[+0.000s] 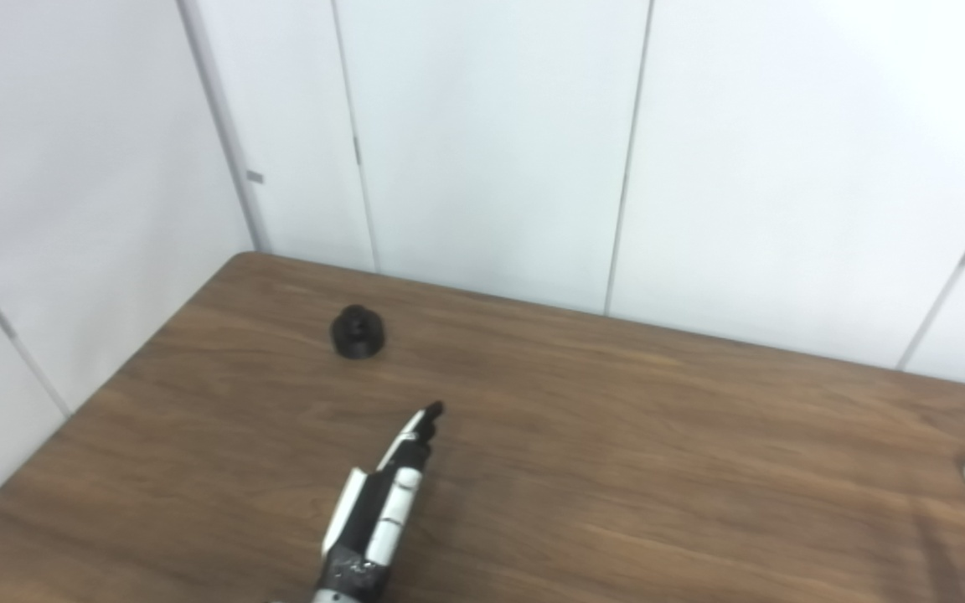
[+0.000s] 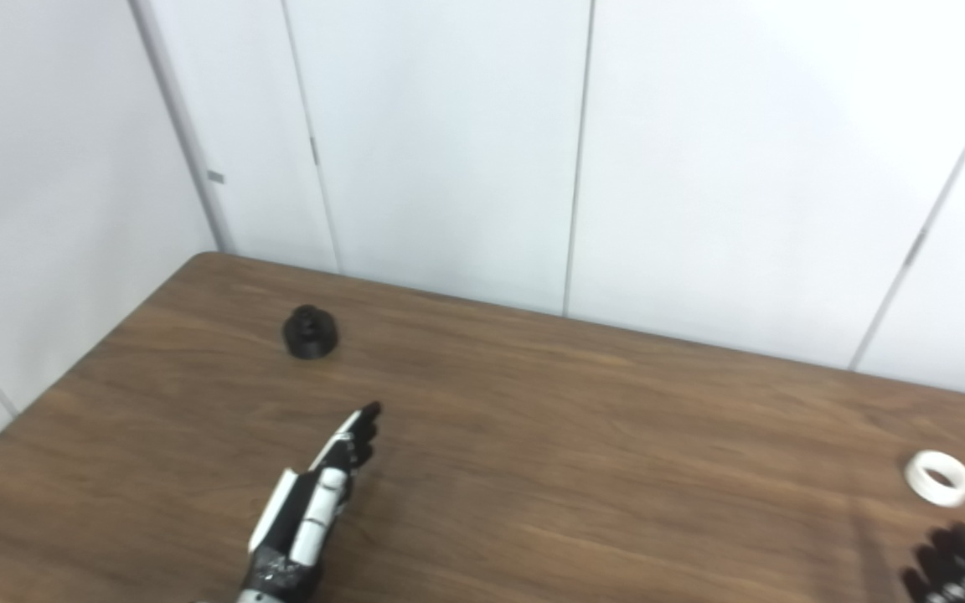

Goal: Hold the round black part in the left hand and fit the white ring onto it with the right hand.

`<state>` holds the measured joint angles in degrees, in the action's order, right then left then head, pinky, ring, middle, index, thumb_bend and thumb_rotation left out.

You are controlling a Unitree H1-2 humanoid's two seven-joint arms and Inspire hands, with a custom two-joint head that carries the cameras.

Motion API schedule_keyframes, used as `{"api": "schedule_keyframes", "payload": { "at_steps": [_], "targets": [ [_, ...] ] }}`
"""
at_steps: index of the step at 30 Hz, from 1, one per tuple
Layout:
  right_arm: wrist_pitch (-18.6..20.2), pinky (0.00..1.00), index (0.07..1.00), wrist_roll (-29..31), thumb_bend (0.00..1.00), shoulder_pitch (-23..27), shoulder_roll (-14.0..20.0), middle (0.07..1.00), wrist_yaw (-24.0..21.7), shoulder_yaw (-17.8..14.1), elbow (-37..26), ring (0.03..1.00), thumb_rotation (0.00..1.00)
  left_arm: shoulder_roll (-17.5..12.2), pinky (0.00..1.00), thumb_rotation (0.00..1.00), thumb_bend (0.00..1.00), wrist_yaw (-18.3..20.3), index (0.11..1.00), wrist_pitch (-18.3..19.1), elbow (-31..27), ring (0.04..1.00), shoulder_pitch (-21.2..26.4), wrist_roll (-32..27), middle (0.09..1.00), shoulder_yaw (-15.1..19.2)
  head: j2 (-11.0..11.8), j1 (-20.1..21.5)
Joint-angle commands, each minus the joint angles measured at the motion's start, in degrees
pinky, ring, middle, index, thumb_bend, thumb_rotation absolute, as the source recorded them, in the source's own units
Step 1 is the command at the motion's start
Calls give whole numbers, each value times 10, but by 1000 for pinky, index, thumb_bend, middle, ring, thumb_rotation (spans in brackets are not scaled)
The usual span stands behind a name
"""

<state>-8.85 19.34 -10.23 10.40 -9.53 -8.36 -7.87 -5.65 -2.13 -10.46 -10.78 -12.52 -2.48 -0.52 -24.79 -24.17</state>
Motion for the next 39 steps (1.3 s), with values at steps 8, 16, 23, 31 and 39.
{"api": "schedule_keyframes", "payload": {
  "at_steps": [8,16,23,31,39],
  "targets": [
    [-9,1000,1000,7,611,-21,-3,1000,-14,-2,45,1000,1000,48,1000,957,483,-17,965,-30,38,1000,-3,8,994,-14,0,10],
    [-14,1000,1000,-4,603,-18,-2,1000,-15,0,49,1000,1000,39,1000,734,576,-33,965,-4,26,1000,-8,44,995,-15,-3,29],
    [-37,1000,1000,-8,582,-17,-5,1000,-24,1,60,1000,1000,32,1000,498,613,-44,958,44,-30,993,-7,76,987,-6,-3,36],
    [-59,1000,1000,-17,591,-12,-8,998,-28,2,79,1000,1000,-7,992,368,754,-47,934,158,-114,989,45,134,971,28,-3,44],
    [-62,1000,1000,-22,581,-10,-11,995,-26,3,80,1000,1000,-44,1000,321,890,-27,921,235,-155,1000,103,187,982,52,-4,46]
  ]
}}
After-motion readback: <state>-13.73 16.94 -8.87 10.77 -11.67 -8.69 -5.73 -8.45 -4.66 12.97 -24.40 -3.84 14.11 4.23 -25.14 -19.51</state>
